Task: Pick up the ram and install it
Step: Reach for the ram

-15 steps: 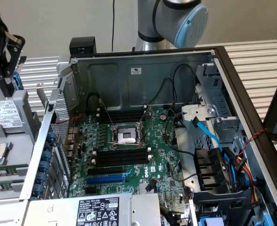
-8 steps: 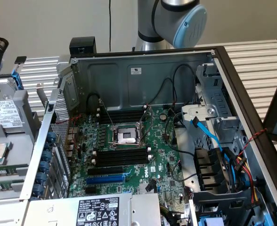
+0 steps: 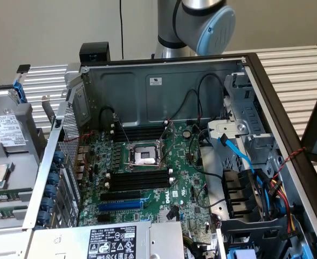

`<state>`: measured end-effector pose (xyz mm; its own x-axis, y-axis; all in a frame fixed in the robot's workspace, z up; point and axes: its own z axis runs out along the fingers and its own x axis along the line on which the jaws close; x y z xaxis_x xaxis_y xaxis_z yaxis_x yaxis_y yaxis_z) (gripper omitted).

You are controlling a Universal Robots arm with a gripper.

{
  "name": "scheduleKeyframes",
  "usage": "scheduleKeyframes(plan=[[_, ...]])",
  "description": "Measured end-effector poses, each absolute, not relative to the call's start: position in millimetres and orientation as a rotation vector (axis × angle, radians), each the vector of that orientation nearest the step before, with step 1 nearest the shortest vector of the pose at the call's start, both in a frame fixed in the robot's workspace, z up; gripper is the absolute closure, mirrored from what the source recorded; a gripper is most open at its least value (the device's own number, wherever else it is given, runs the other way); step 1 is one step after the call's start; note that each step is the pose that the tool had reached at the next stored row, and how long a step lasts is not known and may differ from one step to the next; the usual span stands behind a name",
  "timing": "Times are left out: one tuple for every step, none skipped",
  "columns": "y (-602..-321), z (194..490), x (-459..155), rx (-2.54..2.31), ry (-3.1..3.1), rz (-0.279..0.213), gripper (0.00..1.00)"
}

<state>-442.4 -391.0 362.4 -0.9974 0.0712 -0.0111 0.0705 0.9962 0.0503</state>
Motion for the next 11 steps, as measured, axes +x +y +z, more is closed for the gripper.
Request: scheduleKeyframes(plan=[[-390.9,362.0,-445.2,0.111,3.128,0.079,0.89],[-390.9,361.4,-447.3,0.112,3.132,0.079,0.89],[-391.0,360.8,-447.7,0.112,3.134,0.080,0.89],[-391.0,360.9,-447.7,0.111,3.134,0.080,0.89],[-391.0,360.9,-447.7,0.109,3.134,0.080,0.89],[-391.0,361.0,-447.8,0.096,3.135,0.080,0.89],[-391.0,361.0,-447.9,0.069,3.136,0.080,0.89],[-390.9,360.9,-447.9,0.041,3.137,0.080,0.89],[-390.9,360.9,-447.9,0.010,3.138,0.080,0.89],[-390.9,360.8,-447.9,-0.016,3.138,0.080,0.89],[-390.9,360.8,-447.9,-0.046,3.139,0.080,0.89]])
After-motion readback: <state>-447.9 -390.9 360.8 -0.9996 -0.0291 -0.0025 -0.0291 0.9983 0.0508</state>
